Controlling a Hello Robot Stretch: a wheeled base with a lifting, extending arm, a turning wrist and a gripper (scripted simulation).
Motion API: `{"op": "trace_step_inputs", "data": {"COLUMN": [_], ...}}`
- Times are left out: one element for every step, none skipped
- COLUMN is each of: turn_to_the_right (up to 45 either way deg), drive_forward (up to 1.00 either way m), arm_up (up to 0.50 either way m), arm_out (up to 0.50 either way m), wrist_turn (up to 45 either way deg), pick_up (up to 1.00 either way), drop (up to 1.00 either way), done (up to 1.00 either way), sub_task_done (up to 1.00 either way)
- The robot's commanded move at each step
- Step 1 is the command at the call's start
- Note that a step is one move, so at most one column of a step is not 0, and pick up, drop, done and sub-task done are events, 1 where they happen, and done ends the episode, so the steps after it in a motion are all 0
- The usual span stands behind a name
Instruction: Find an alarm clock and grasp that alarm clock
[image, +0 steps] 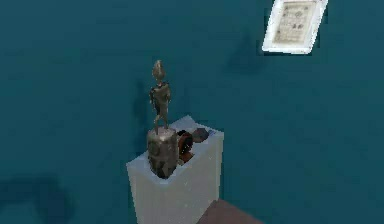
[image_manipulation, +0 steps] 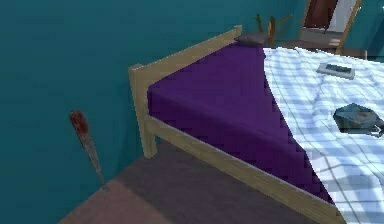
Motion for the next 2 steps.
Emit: {"op": "trace_step_inputs", "data": {"turn_to_the_right": [6.0, 0.0], "drive_forward": [0.00, 0.40], "arm_up": [0.00, 0.00], "arm_out": [0.00, 0.00], "wrist_turn": [0.0, 0.0], "pick_up": [0.00, 0.00], "drop": [0.00, 0.00], "done": [0.00, 0.00], "sub_task_done": [0.00, 0.00]}}
